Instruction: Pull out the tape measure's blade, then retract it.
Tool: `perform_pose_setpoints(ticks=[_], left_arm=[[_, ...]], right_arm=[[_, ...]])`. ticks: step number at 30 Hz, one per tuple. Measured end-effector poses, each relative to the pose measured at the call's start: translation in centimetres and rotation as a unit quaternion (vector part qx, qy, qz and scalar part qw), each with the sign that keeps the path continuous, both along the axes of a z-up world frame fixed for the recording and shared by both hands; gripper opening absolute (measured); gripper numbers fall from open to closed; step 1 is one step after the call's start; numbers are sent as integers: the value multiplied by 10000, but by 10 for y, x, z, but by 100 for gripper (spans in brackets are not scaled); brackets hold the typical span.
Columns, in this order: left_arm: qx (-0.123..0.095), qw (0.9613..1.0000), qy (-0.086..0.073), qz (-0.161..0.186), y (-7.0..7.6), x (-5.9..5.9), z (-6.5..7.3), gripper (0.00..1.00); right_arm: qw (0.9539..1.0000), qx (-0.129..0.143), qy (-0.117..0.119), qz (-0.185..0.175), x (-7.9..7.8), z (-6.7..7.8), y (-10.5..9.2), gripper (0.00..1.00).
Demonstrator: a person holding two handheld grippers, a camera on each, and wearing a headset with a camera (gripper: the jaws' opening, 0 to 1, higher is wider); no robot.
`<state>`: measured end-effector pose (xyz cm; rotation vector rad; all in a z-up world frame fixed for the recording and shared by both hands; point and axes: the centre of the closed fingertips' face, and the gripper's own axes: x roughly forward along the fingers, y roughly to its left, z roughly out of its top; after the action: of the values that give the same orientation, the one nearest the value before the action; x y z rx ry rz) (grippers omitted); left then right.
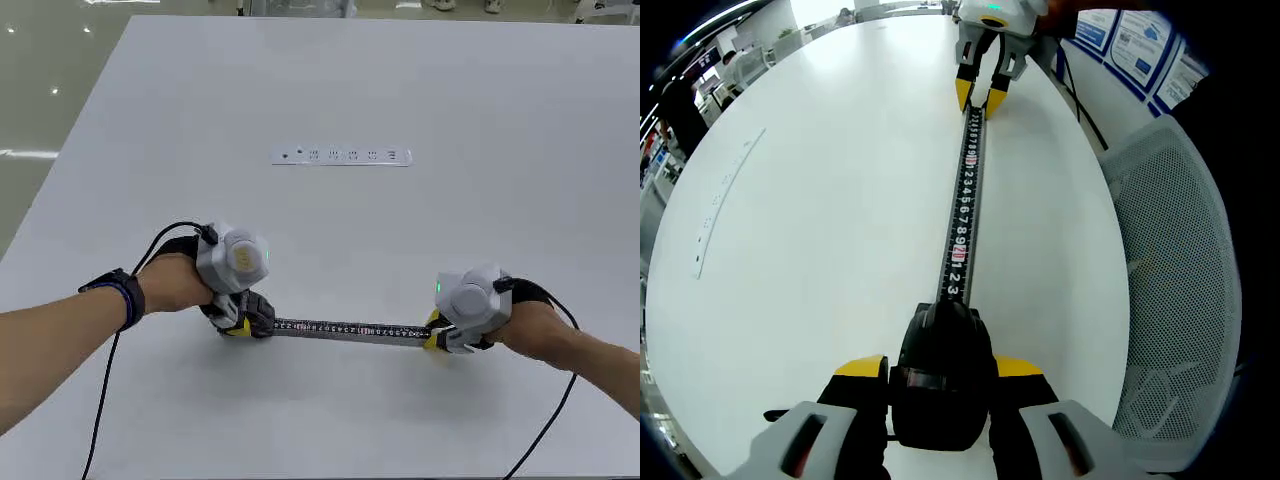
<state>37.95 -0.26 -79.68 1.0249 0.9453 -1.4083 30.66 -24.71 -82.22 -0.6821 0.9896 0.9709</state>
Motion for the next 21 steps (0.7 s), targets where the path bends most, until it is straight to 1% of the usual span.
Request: perform_pose_setpoints(ticks=[1, 2, 4, 5, 6, 9, 10, 13, 14, 15, 16, 17, 18, 19, 20, 21], left_arm=[[1, 10000, 2, 12, 0, 0, 0, 37], [-7, 10000, 10, 61, -1, 1, 1, 38], [-30, 9998, 55, 174, -1, 2, 1, 39], [-135, 9995, 62, 270, -3, 2, 4, 40], [-233, 9992, 92, 313, -5, 1, 6, 42], [-270, 9990, 114, 332, -6, 0, 7, 46], [-283, 9990, 121, 338, -6, 0, 7, 49], [-394, 9981, 183, 434, -7, -1, 11, 53], [-513, 9967, -26, 635, -2, 4, 21, 53], [-706, 9944, -69, 777, -4, 5, 28, 53], [-936, 9904, -168, 999, -4, 6, 40, 53], [-1001, 9890, -244, 1062, -3, 8, 44, 53], [-1112, 9864, -292, 1176, -2, 9, 48, 53], [-1171, 9847, -331, 1245, -1, 9, 51, 53], [-1240, 9821, -382, 1366, 2, 10, 54, 53], [-1295, 9804, -360, 1439, 3, 8, 55, 53]], right_arm=[[10000, 47, 38, -79, -1, 0, 1, 15], [9998, 92, 16, -183, 0, 0, 1, 15], [9992, 254, 57, -315, -2, 1, 5, 20], [9987, 359, 25, -351, -4, 3, 9, 24], [9986, 375, 22, -382, -4, 4, 9, 25], [9985, 380, 20, -395, -5, 4, 9, 26], [9985, 382, 19, -400, -5, 4, 9, 27], [9977, 422, 32, -533, -5, 5, 9, 28], [9904, 847, -222, -1066, 5, 18, 10, 28], [9873, 945, -238, -1251, 8, 20, 6, 29], [9844, 994, -260, -1427, 8, 24, 0, 29], [9828, 1032, -297, -1504, 8, 26, -1, 30], [9795, 1118, -325, -1641, 8, 30, -2, 32], [9766, 1212, -347, -1740, 9, 31, -2, 33], [9728, 1338, -423, -1843, 10, 36, -2, 33], [9704, 1401, -442, -1915, 11, 38, -2, 34]])
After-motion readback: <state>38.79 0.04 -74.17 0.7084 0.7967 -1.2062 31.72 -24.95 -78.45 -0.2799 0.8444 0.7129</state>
